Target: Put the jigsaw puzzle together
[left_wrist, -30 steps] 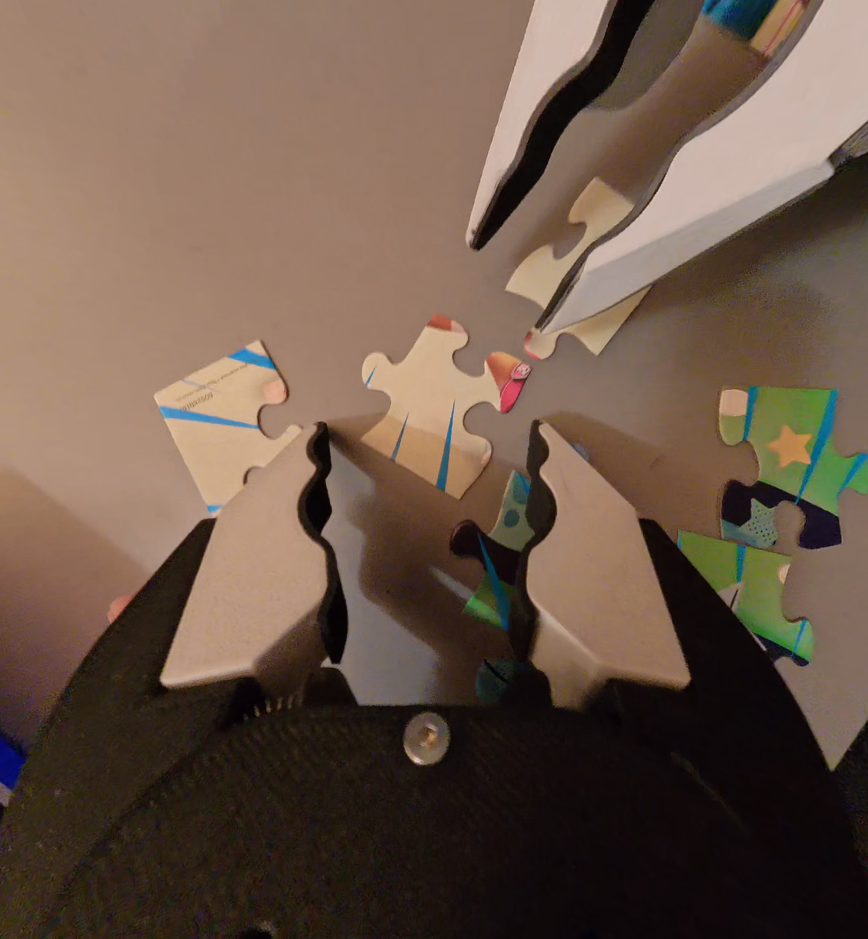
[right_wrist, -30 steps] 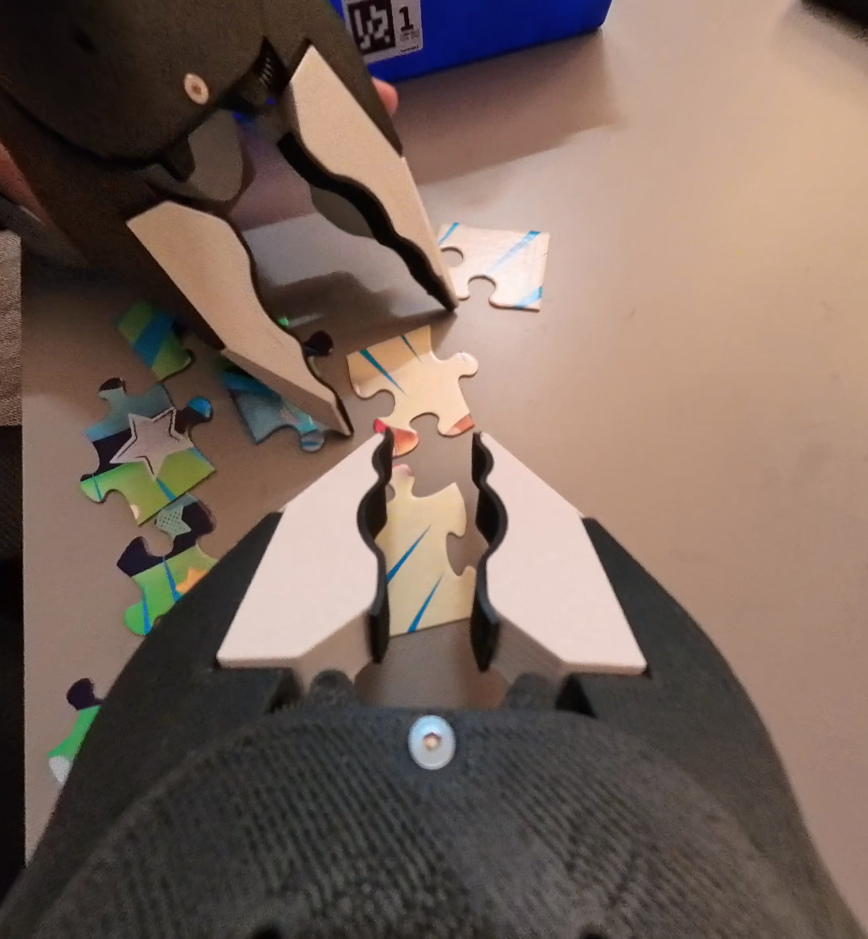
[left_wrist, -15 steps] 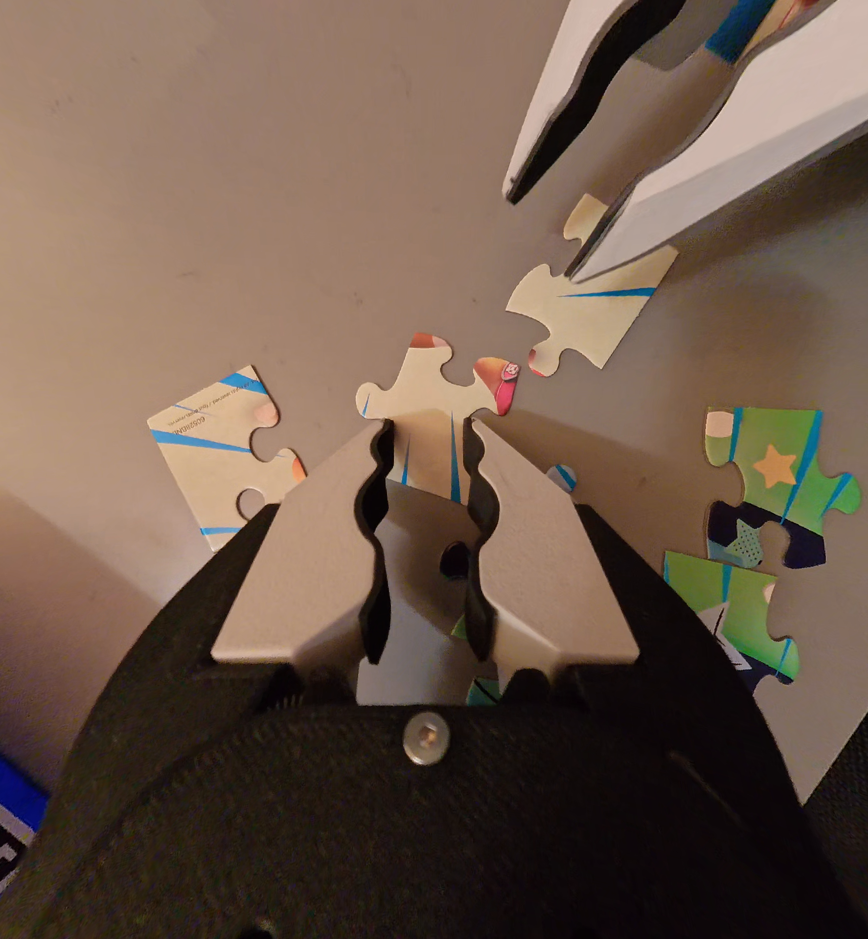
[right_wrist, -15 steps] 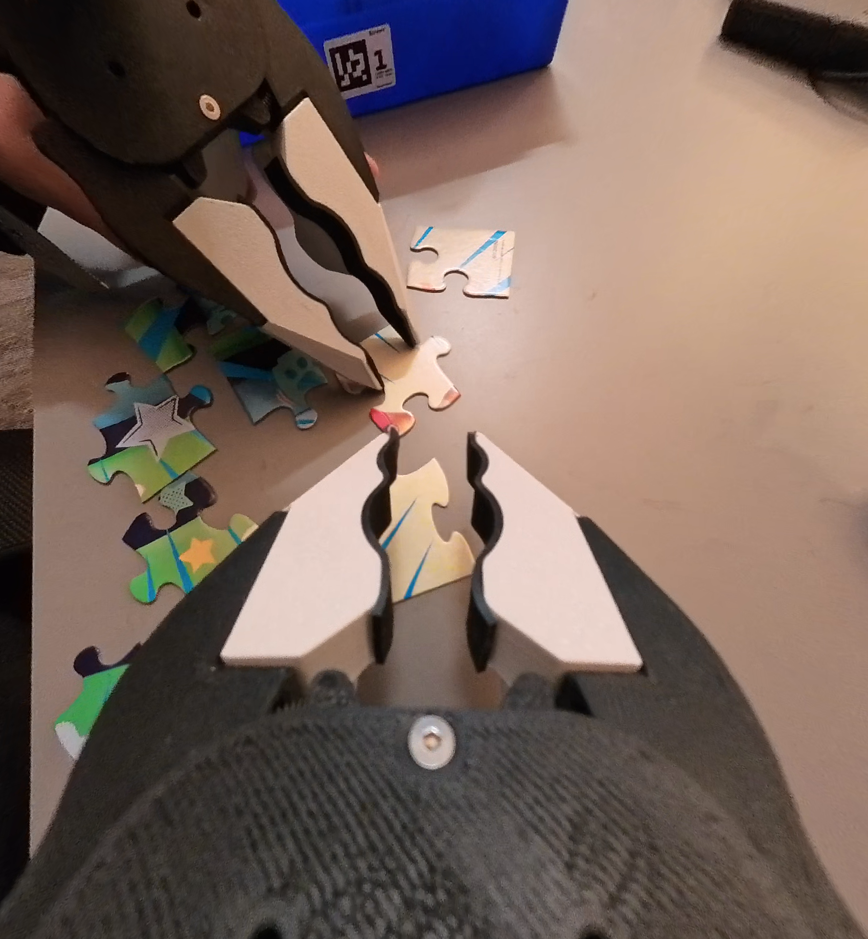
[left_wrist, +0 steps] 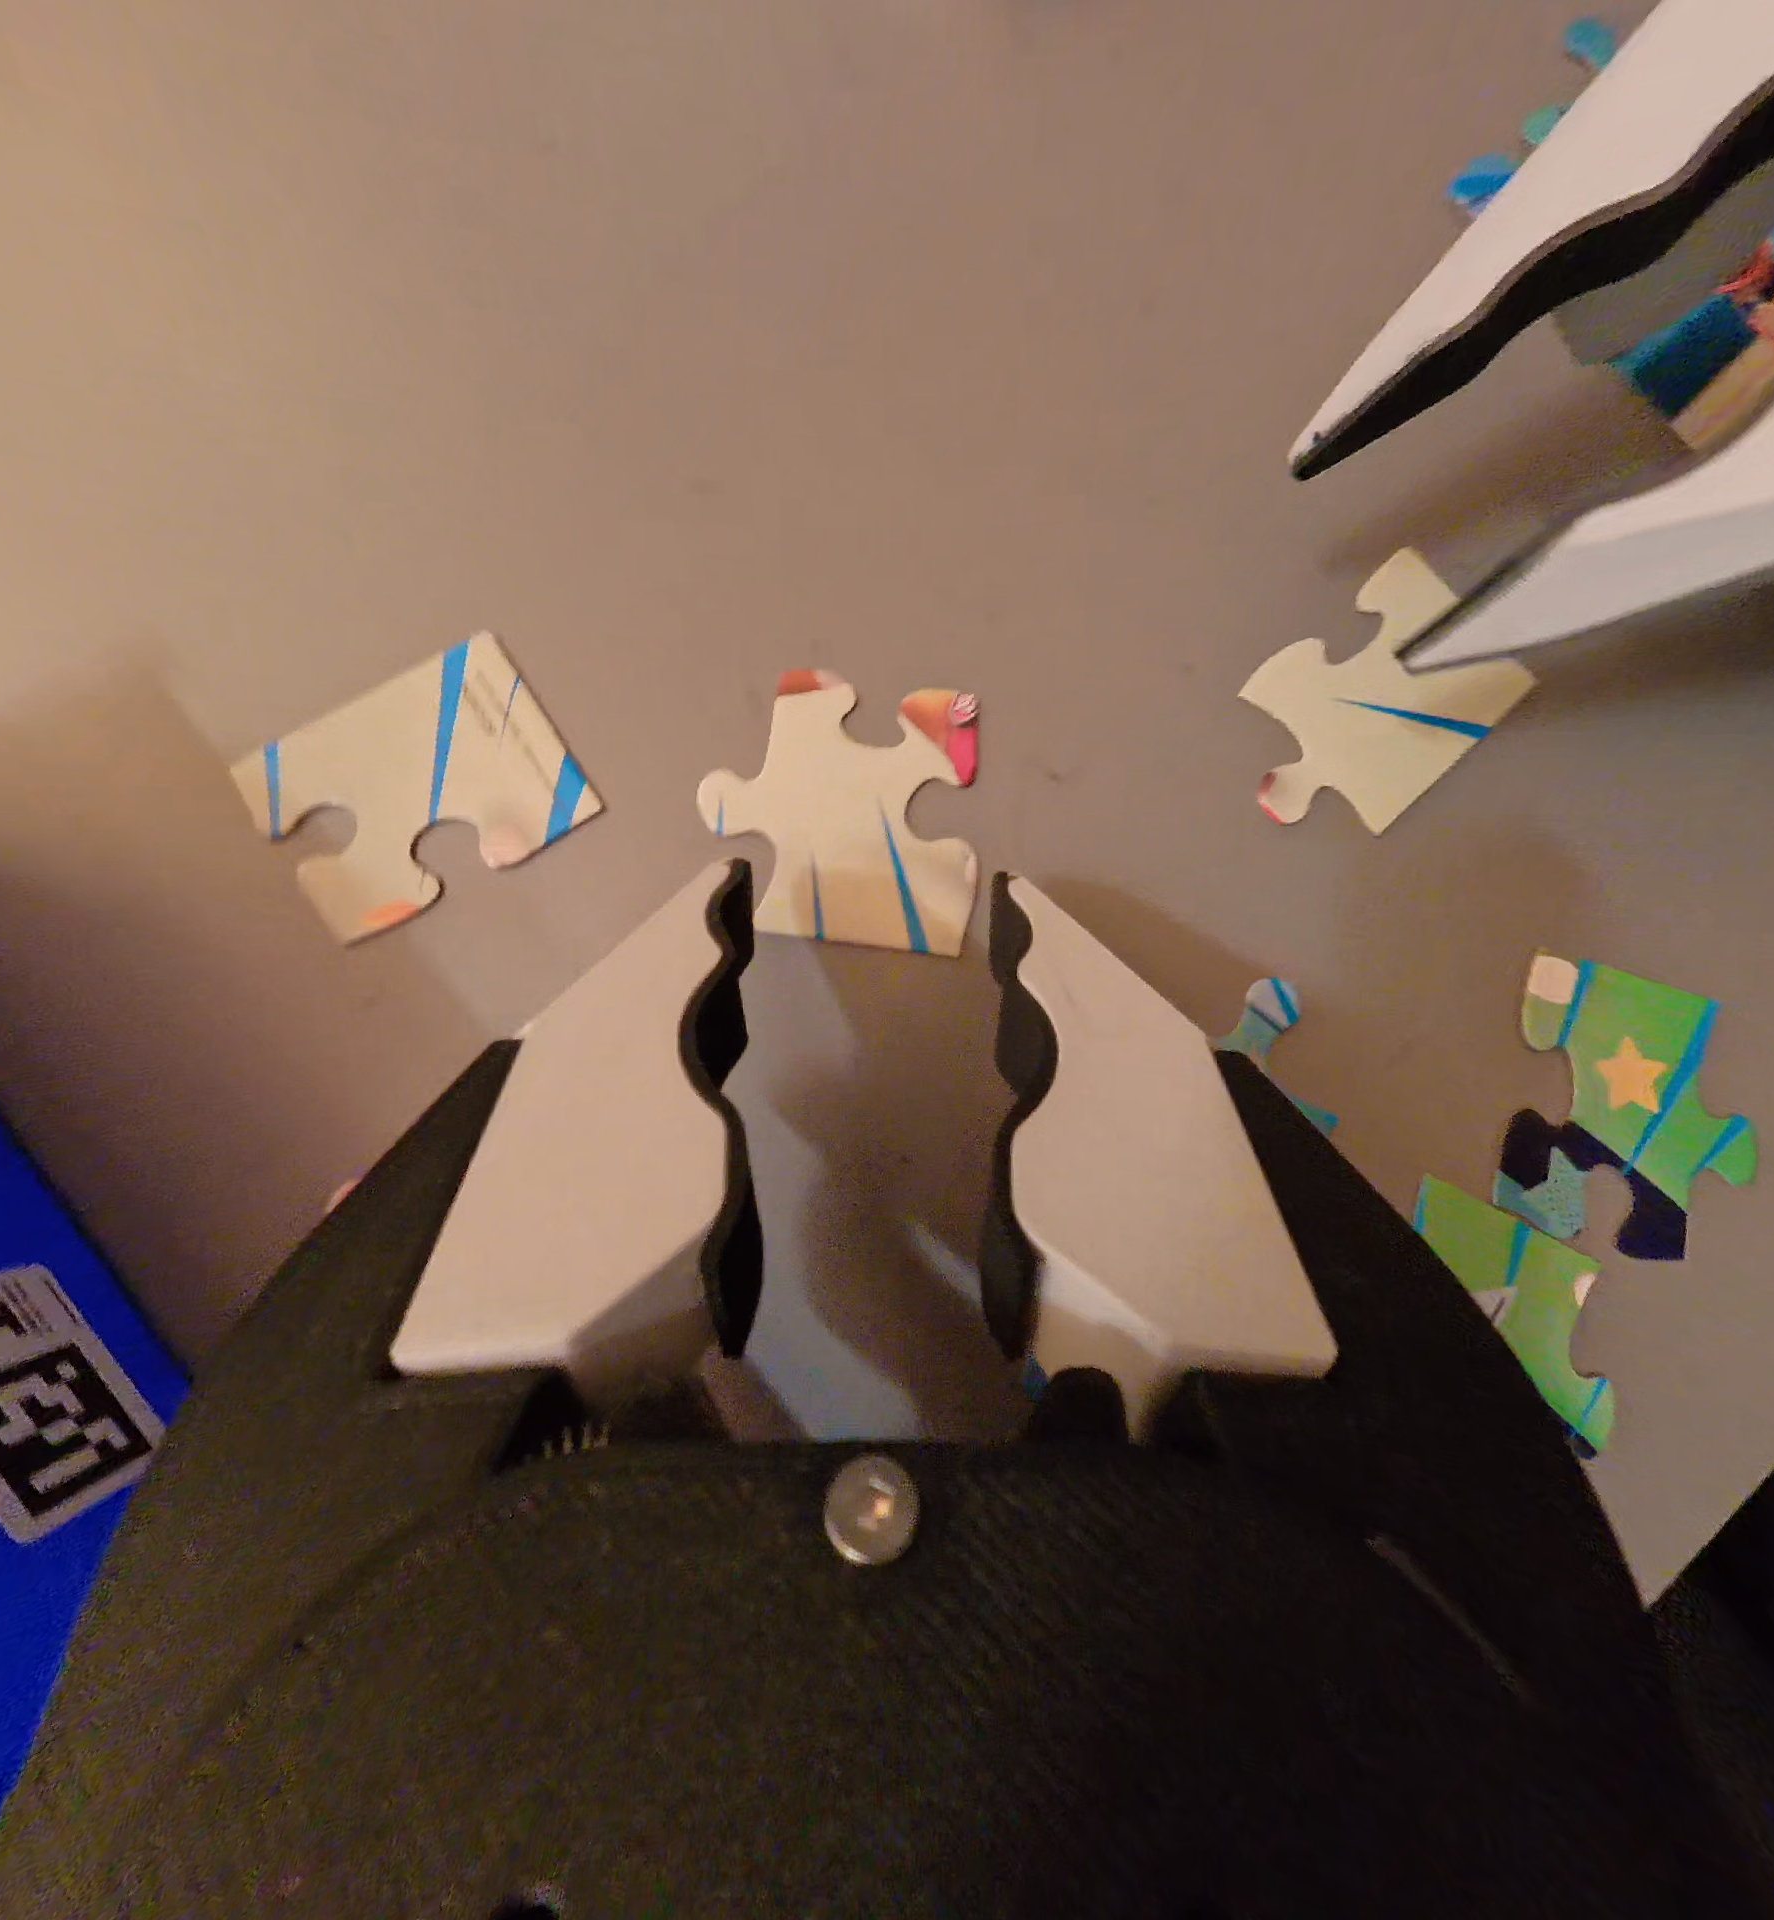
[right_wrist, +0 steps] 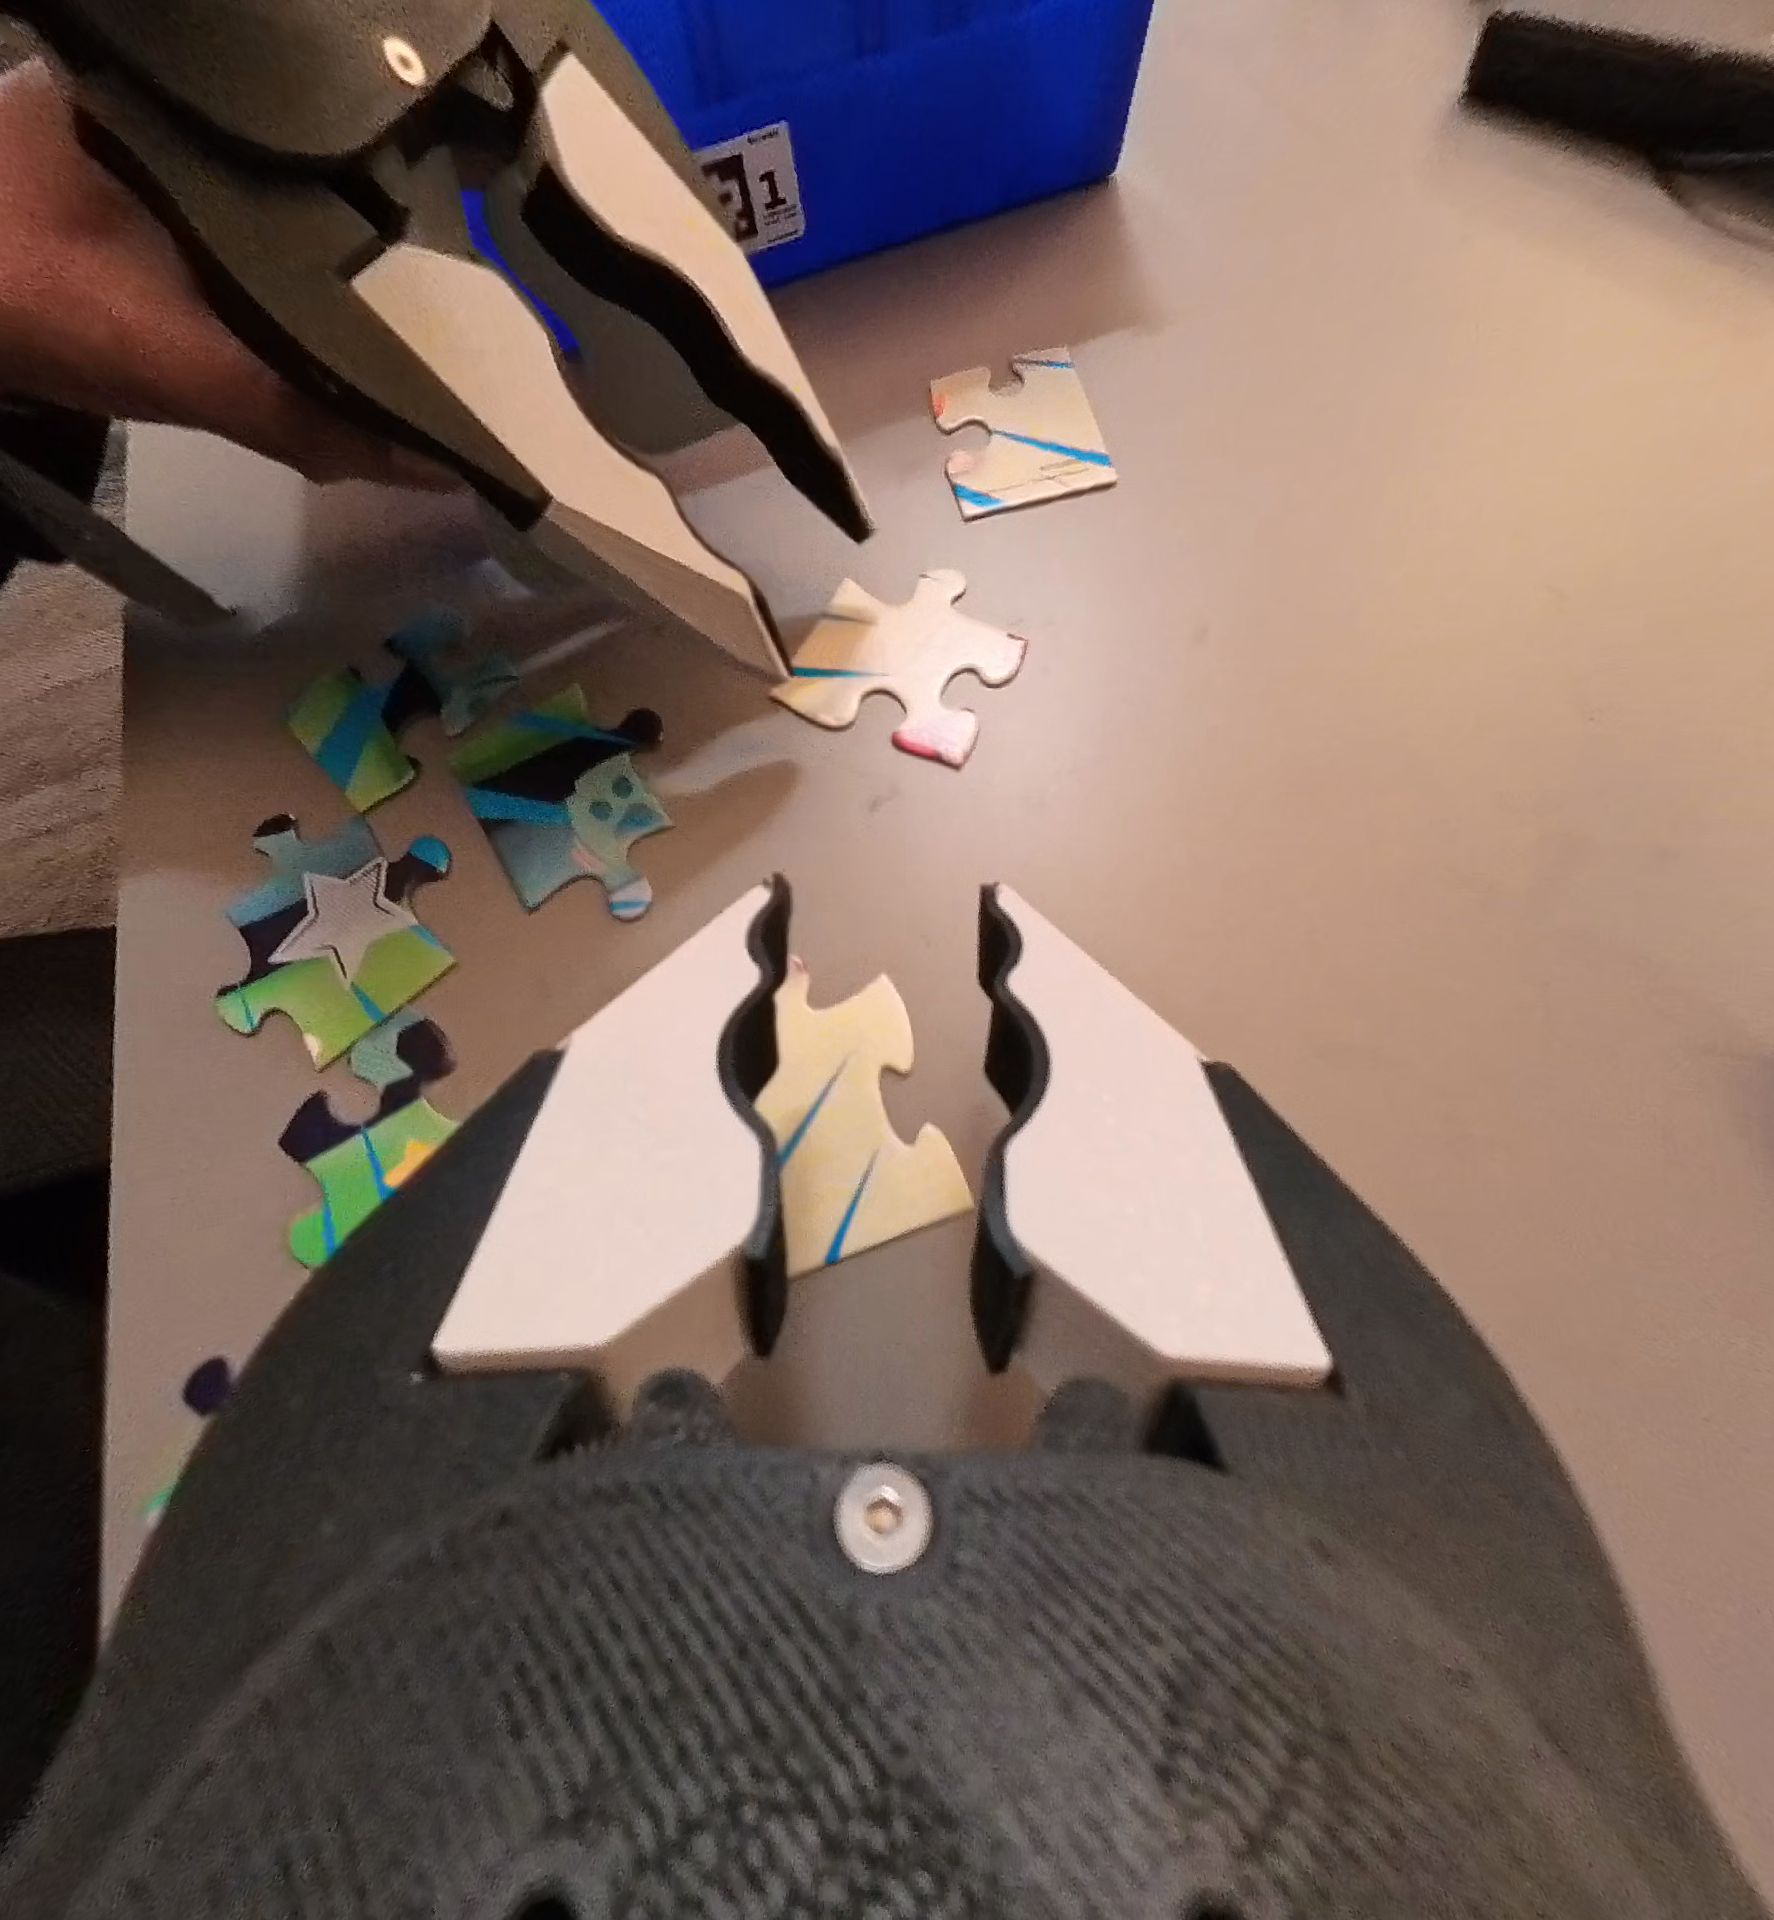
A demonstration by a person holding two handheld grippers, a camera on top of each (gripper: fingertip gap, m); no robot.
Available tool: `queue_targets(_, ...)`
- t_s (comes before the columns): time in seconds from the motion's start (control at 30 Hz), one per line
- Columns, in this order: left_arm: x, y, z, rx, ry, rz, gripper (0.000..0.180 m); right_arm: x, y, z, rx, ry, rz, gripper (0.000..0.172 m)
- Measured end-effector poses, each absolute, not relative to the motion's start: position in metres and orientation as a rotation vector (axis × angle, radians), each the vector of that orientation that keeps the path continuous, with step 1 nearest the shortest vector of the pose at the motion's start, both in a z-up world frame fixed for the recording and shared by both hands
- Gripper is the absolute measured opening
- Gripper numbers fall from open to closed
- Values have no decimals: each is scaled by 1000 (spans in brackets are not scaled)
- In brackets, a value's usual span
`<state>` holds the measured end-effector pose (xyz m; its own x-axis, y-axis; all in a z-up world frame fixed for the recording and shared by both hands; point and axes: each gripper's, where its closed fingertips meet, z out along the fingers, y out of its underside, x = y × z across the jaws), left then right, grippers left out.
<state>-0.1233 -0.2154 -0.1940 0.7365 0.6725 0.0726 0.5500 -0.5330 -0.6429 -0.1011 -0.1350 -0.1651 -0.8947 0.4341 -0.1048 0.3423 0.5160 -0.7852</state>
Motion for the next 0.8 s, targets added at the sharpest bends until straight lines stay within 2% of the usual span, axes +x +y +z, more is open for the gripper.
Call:
queue_targets(0.17, -121, -220, -209, -2273, -962, 230, 64, -103, -162, -184, -658, -2757, 1258, 49)
queue_targets(0.33, -118, -210, -209, -2236, -927, 204, 68, -110, -169, -201, -617, -2772, 1152, 51)
queue_targets(0.43, -110, -197, -208, -2236, -884, 164, 43, -114, -162, -204, -627, -2754, 1104, 51)
queue_targets(0.53, -110, -191, -210, -2252, -871, 201, 25, -116, -153, -205, -670, -2747, 1103, 51)
queue_targets(0.67, -110, -188, -210, -2275, -870, 224, 23, -117, -142, -202, -714, -2726, 1116, 51)
queue_targets(0.73, -107, -185, -210, -2275, -877, 203, 30, -117, -139, -200, -719, -2717, 1120, 50)
queue_targets(0.8, -108, -185, -209, -2271, -921, 211, 64, -118, -137, -198, -715, -2705, 1121, 50)
